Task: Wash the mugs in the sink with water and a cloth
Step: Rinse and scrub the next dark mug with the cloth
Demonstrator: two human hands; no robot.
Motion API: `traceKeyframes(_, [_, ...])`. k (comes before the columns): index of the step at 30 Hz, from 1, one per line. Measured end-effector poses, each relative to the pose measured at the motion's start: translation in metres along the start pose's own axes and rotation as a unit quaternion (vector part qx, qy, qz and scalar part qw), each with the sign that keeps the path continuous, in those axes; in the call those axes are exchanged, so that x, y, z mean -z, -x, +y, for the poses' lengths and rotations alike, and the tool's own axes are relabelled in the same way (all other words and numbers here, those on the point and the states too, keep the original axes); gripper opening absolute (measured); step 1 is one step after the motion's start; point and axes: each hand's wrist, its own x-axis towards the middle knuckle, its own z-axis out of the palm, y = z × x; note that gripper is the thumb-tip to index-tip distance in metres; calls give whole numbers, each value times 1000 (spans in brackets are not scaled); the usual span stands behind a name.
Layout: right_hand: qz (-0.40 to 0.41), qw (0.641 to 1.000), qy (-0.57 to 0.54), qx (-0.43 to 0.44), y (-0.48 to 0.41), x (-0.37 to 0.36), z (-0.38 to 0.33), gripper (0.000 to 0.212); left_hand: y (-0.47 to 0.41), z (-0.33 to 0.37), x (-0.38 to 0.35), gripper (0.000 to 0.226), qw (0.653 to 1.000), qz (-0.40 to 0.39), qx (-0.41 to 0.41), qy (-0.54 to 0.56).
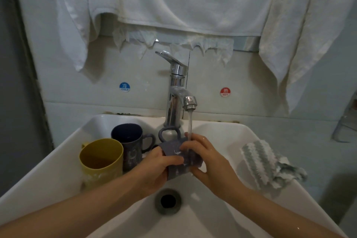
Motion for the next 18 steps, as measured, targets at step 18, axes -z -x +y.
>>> traceKeyframes(18, [30, 895, -345, -281, -18, -5, -8, 37, 2, -9, -8, 41, 999, -12, 11, 31])
